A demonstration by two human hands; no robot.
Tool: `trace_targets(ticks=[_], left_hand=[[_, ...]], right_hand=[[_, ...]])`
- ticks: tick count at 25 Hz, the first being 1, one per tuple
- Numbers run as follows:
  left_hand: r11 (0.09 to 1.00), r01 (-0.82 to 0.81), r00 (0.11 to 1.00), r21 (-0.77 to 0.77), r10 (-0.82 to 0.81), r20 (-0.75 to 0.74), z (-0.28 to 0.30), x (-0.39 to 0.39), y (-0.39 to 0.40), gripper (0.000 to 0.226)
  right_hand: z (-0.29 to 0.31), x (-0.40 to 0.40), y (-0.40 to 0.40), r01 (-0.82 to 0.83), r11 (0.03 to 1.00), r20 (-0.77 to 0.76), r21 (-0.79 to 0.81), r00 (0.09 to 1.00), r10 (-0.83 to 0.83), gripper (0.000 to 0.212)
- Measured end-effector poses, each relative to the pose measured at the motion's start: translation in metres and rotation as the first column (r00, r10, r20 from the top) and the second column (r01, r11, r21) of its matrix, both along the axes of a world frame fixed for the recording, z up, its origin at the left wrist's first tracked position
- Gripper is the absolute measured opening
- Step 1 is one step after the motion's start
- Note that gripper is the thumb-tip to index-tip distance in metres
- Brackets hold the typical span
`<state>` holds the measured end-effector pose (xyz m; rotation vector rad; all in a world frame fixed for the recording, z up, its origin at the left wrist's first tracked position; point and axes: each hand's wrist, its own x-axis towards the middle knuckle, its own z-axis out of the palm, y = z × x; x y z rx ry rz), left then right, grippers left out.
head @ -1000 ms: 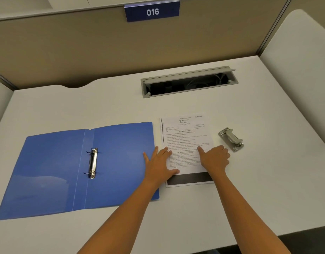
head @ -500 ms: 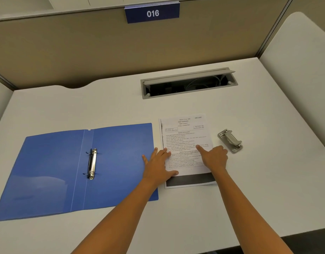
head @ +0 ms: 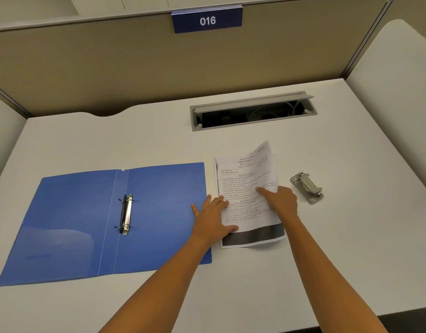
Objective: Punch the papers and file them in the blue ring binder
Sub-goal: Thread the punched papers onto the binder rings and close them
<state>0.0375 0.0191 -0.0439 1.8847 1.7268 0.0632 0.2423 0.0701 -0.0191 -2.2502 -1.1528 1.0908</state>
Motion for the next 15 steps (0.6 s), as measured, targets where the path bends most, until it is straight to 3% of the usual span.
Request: trace_targets(ticks=[4,7,12,15], left_hand=[[1.000,0.009,1.000,-0.002,-0.009,-0.008,-0.002,0.001,0.000,0.086],[1.000,0.010,1.000,-0.001,-0.010,-0.015,-0.002,0.000,0.001,0.086],[1.000,0.012,1.000,-0.008,-0.012,-0.020,-0.001,0.001,0.000,0.085],[1.000,0.024,0.998,-0.008,-0.024,-0.052,0.001,0.002,0.001,0.084]], right_hand=[[0.015,0.020,0.009,0.090,0.994,-0.185,0.063,0.980,-0.077,0.035],[0.019,0.030,0.013,-0.019,1.000,-0.251,0.007,0.968,0.020,0.017],[0.014,0.032,0.015,-0.127,0.991,-0.300,-0.030,0.947,0.113,0.027],[0.012,0.030,0.011,-0.217,0.976,-0.235,0.003,0.949,0.212,0.031]])
